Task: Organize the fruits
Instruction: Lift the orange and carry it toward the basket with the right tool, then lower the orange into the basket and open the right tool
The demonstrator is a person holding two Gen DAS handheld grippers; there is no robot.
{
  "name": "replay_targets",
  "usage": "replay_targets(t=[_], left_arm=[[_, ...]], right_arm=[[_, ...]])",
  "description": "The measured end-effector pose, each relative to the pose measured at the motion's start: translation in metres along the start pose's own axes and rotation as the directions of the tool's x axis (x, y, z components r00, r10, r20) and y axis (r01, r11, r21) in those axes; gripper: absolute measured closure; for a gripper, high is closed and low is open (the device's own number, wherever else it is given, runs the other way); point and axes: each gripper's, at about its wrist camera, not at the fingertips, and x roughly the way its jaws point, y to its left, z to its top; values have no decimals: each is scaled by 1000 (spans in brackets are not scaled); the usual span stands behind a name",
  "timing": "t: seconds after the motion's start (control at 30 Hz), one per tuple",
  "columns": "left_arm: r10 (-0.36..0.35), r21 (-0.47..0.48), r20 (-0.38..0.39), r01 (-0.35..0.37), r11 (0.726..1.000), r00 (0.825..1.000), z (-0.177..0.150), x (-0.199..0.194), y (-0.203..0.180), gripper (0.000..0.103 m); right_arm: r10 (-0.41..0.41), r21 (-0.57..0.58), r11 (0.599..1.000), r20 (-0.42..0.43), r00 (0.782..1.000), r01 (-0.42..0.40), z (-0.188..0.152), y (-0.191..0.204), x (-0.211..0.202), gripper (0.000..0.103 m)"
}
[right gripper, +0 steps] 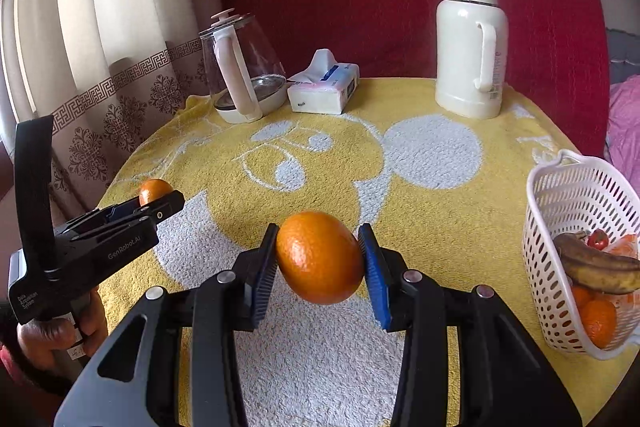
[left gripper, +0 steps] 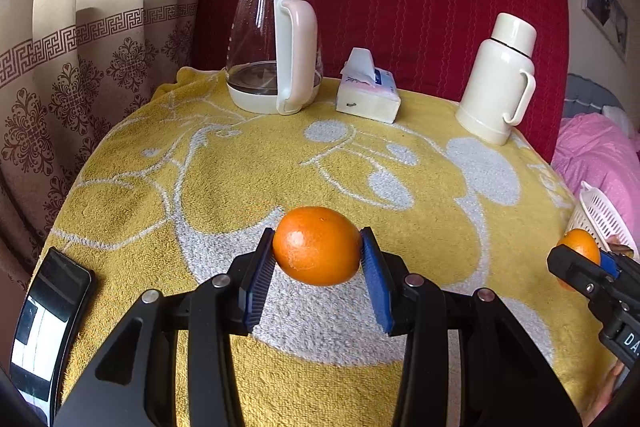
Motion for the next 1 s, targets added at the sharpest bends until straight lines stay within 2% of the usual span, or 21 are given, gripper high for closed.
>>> replay_targets(t=[0.43, 0.83, 1.0], left_arm=[[-87, 104, -14, 88, 991, 996, -18, -10, -46, 60], [-148, 160, -31, 151, 976, 989, -32, -16, -70, 60], [-152, 168, -33, 155, 974, 988, -34, -16, -72, 60]], right_arm=[[-92, 106, 991, 76, 993, 83, -6, -42, -39, 62], [-240, 237, 951, 152, 959, 201, -8, -104, -83, 62], [-275, 324, 922, 164, 947, 211, -10, -132, -99, 62]])
